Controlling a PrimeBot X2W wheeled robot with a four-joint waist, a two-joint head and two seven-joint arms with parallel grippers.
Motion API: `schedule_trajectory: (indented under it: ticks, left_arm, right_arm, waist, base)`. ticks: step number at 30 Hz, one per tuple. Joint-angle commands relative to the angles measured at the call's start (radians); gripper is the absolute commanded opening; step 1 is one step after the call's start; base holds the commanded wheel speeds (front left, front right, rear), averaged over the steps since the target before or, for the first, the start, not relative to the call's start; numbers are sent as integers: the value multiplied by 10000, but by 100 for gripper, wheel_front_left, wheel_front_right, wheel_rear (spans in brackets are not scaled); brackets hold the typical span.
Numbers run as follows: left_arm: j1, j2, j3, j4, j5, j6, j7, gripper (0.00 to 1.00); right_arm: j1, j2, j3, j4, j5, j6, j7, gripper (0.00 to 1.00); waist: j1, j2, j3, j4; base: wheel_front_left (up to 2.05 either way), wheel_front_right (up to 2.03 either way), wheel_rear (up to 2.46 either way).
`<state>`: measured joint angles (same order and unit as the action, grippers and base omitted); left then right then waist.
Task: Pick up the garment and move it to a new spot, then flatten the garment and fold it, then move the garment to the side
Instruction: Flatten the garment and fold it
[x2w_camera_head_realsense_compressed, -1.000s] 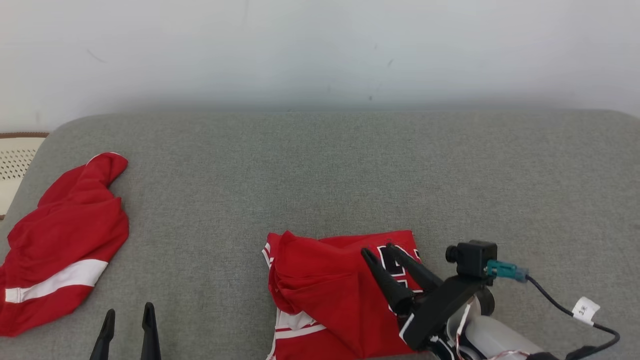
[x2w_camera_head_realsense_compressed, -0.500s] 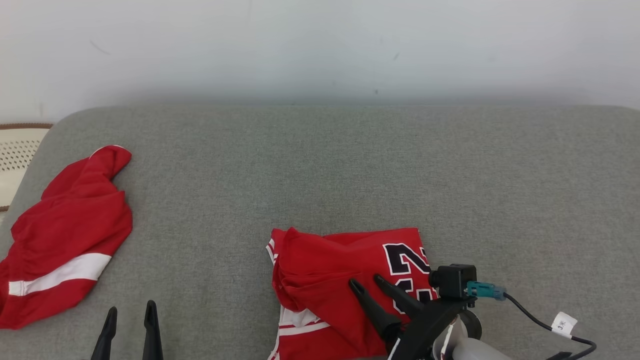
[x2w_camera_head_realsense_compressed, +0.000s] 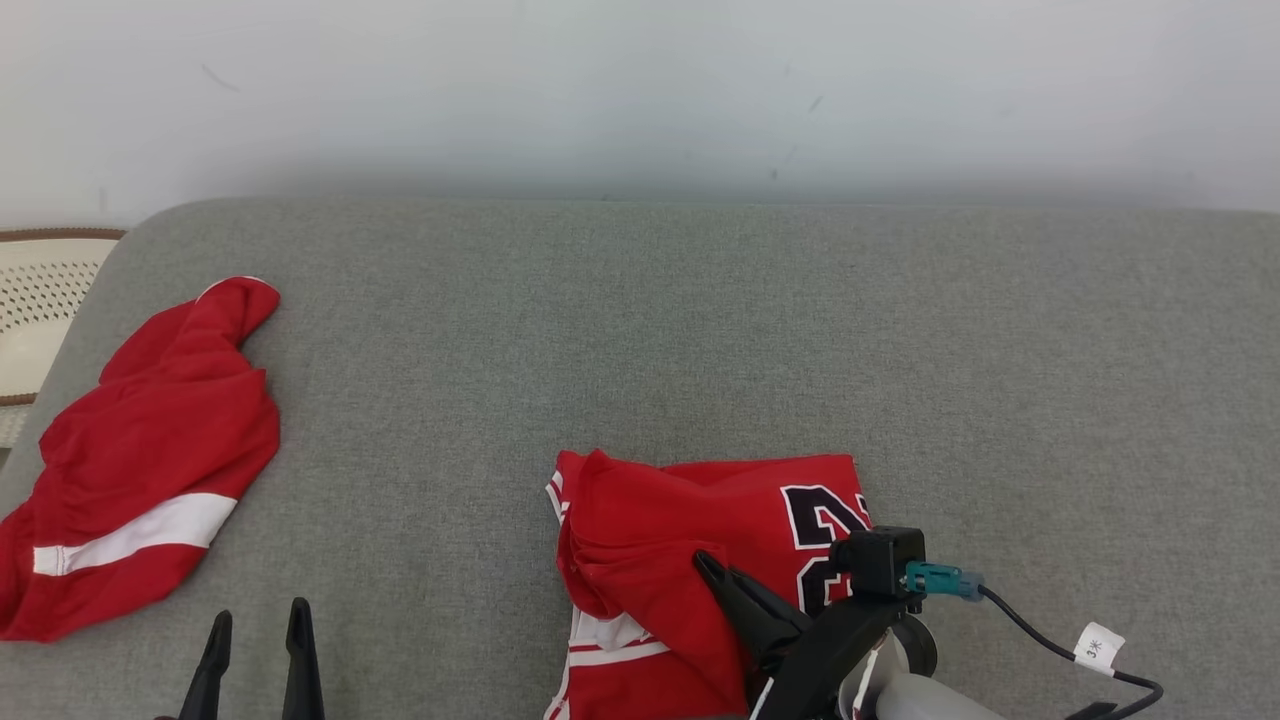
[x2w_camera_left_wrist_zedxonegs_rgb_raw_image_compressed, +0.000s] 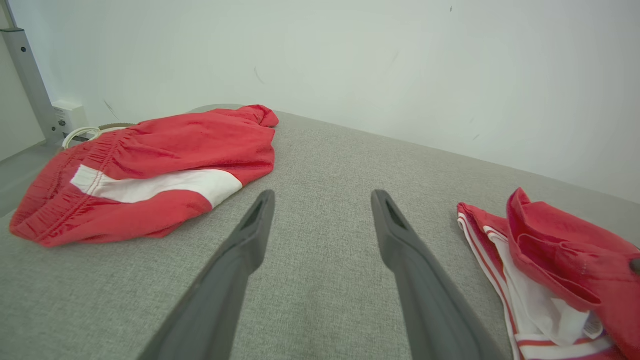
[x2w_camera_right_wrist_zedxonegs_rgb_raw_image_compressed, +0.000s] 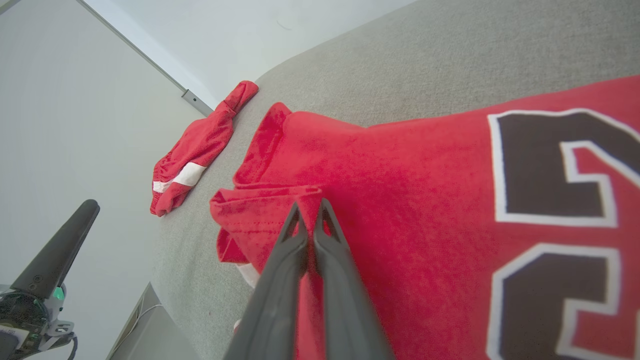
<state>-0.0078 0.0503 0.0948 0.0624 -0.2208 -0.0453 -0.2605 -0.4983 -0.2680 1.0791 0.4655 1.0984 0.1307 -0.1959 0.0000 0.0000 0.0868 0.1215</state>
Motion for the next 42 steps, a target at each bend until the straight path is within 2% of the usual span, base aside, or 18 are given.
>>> schedule_trajectory:
  ticks: [1,17,18,19,20,26,33,37,42]
  left_arm:
    - [-16,3,49,37,-95,17,-29,100]
    - [18,3,-14,104,-107,16,-29,100]
    - [27,3,-18,110,-105,17,-29,100]
    - [48,3,-18,111,-107,29,-29,100]
    - [60,3,-22,109,-106,39,-29,100]
    - [123,3,11,98,-112,95,-29,100]
    - [231,1,60,17,-164,110,-29,100]
    - [284,3,108,-45,-154,121,-29,100]
    - [331,3,166,-86,-115,134,-29,100]
  right_arm:
    - [-31,-61,140,-52,62,1,-122,0]
    - [78,-223,1634,-1190,921,1,64,0]
    - [88,-216,1709,-1195,944,1,128,19]
    - [100,-180,1803,-1189,997,1,160,81]
    - [132,-141,1842,-1182,1091,1,191,100]
    - [32,-146,1978,-1370,1158,1,249,100]
    - [-339,-632,1784,-1647,1139,1,-389,100]
    - [-414,-944,1099,-1141,869,1,-625,100]
    - [-264,-1256,-269,-261,312,1,-695,100]
  waist:
    - [0,0,-41,-8]
    - [0,0,-204,143]
    - [0,0,-217,161]
    - [0,0,-244,188]
    - [0,0,-257,196]
    - [0,0,-329,178]
    - [0,0,-385,58]
    - [0,0,-404,-32]
    - [0,0,-436,-130]
  base:
    - [0,0,0]
    - [0,0,0]
    - [0,0,0]
    - [0,0,0]
    - [0,0,0]
    - [0,0,0]
    - [0,0,0]
    - [0,0,0]
    - [0,0,0]
